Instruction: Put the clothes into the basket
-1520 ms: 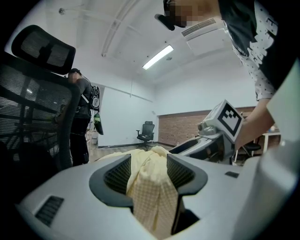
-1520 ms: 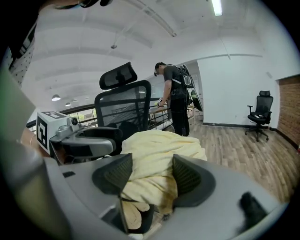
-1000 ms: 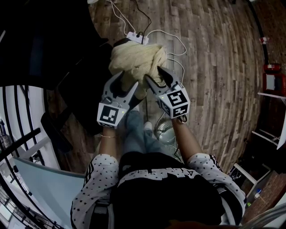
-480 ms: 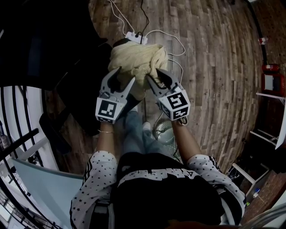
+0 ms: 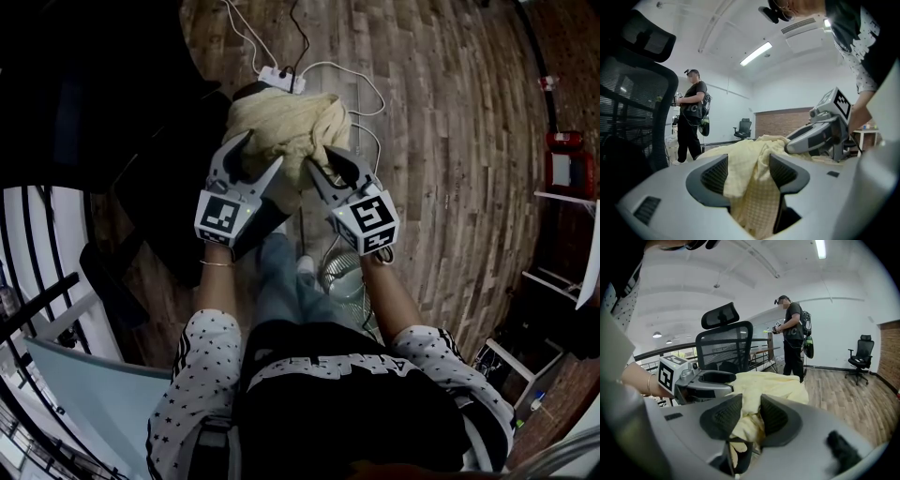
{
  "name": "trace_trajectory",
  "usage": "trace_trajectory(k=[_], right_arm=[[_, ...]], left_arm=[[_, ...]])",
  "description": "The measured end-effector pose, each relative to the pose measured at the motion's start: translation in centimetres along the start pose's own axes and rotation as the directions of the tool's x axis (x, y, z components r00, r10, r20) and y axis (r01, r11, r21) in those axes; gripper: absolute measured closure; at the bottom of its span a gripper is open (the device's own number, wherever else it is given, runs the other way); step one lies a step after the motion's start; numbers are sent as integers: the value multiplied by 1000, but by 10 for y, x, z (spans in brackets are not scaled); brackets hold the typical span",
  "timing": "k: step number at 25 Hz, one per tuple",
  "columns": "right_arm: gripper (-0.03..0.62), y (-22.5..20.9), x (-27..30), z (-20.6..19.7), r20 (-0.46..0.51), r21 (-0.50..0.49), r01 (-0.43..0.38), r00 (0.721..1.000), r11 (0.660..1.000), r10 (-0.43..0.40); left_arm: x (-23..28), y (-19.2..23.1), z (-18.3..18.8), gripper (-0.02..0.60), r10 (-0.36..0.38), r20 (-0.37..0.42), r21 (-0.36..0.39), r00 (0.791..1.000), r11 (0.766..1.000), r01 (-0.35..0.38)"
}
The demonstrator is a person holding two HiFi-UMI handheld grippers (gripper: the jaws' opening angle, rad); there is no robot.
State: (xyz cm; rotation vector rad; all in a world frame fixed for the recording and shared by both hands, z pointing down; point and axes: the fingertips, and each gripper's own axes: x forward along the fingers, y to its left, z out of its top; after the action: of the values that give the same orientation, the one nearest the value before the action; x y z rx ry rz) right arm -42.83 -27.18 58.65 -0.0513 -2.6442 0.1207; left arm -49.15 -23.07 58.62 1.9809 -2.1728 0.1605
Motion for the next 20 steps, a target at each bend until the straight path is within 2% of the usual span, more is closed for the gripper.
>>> trace_trajectory(k=[5,8,12,15,20], right_arm=[[462,0,1,-1,-2,0,-8,1000,1000,8],[462,0,0,-1,1,4,-14,1000,1000,14],[464,1,1,0,1,0,-16,1000,1000,16],[467,2,2,0,5,11,-26,1000,1000,26],[477,5,3,3,7,19,-31,999,999,31]], left_arm=[[4,1,-1,318,-30,20,-51,999,998,31],[5,-1,-1,330,-35,29,-54,999,998,36],[8,-1,0,382,-30,16,-51,999,998,31],[10,4,-1,455,-11,-24,-46,1000,999,9],[11,3,1,526,-22,-63,-68,998,998,18]])
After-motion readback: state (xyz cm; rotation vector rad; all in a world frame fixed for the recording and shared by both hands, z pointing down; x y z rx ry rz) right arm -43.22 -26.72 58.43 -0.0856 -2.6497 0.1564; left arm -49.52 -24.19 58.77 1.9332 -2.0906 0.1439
